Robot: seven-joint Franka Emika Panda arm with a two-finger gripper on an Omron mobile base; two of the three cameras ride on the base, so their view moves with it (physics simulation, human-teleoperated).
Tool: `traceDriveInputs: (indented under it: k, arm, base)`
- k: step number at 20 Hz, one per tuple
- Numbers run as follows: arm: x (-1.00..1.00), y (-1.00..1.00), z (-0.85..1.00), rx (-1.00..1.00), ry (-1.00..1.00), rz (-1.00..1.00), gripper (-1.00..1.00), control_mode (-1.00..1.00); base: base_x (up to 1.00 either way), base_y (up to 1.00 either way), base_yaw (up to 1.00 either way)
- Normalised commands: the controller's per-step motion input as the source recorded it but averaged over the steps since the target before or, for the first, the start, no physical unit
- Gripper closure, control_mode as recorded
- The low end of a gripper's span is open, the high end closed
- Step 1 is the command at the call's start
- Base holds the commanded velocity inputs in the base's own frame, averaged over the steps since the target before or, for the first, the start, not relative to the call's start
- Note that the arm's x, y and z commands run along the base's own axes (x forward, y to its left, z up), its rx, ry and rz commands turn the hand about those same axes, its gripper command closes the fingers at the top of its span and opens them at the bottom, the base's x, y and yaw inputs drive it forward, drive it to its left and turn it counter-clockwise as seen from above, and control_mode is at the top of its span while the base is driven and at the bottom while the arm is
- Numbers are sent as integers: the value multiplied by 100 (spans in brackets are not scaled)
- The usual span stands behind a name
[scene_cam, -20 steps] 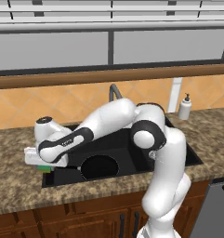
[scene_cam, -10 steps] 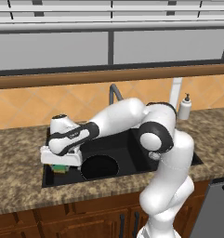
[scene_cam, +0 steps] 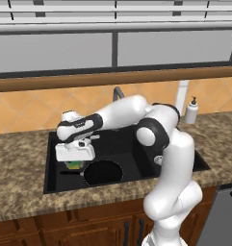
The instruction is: Pick the pan and sponge and place them into the sink. Then turn on the water.
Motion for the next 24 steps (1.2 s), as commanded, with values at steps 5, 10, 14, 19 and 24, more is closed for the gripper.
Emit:
traceDriveInputs:
  k: [5, 10, 14, 19, 24]
  arm:
    - [17, -24, -32, -13, -2, -9, 100, -100]
    - [7, -6, -35, -10, -5, -5, 100, -100]
    - [16, -4, -23, -1, -1, -2, 100, -100]
    - [21, -10, -22, 0, -1, 0, 100, -100]
    - [24, -9, -33, 0, -3, 0, 100, -100]
  base:
    - [0, 0, 0]
    - [0, 0, 0]
    - [0, 0, 0]
    - [0, 0, 0]
    - [0, 0, 0]
